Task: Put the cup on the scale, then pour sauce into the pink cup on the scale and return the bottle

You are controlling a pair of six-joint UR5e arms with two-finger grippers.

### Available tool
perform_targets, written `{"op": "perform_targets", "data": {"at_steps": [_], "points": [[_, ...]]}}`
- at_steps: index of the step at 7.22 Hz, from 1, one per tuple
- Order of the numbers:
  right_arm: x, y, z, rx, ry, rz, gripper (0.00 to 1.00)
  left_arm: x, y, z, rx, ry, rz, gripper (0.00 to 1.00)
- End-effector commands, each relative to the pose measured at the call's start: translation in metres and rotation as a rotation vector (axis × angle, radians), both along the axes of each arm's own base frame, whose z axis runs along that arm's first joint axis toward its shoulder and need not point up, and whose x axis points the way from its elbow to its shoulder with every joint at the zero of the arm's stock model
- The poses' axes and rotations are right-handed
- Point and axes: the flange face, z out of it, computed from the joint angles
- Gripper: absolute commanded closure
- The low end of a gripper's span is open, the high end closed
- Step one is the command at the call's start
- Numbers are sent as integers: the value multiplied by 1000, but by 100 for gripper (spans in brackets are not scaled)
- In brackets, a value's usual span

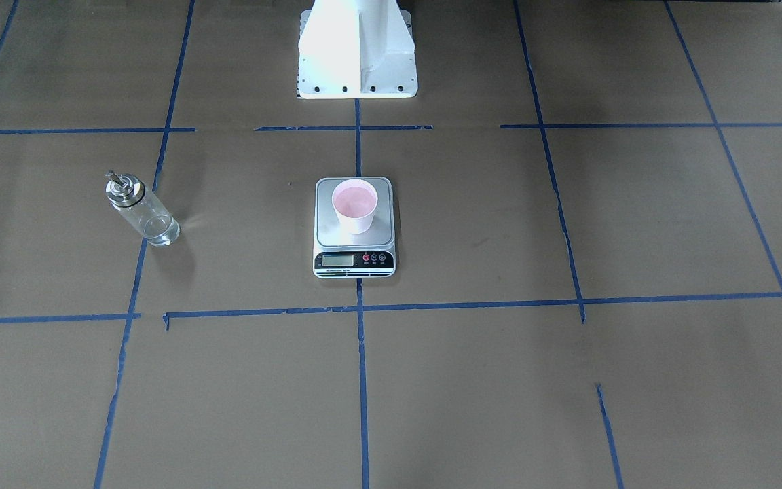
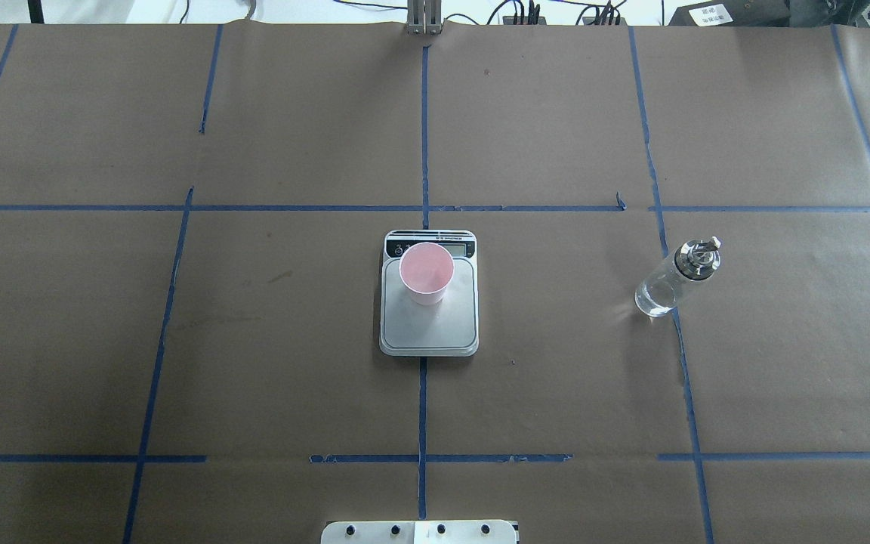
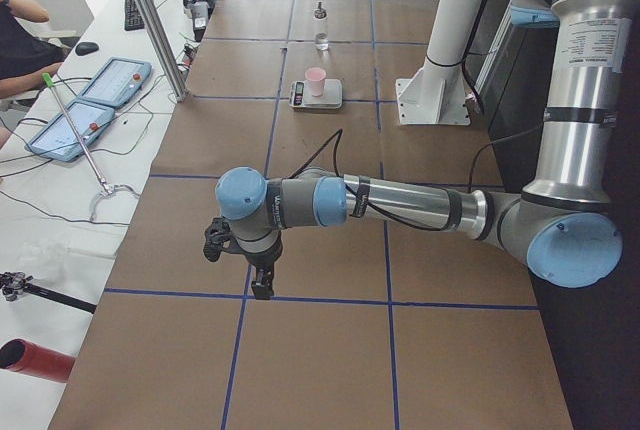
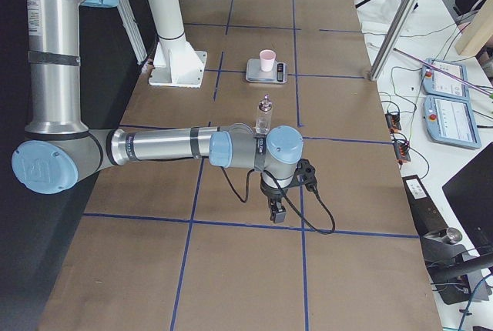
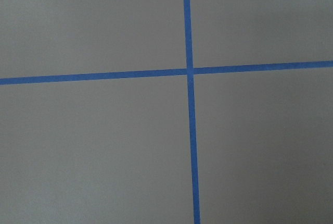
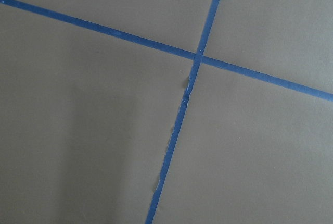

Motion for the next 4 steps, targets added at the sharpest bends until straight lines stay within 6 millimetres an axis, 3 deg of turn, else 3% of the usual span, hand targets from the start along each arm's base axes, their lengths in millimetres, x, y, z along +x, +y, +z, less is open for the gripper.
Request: {"op": "perform_targets", "data": {"at_steps": [1,4], "points": [[0,-4,-2,46,4,0,0,0,0,-4,9,-2,0,0],[0,-3,-2,50,1,-2,0,0,1,-3,6,-2,0,0]]}}
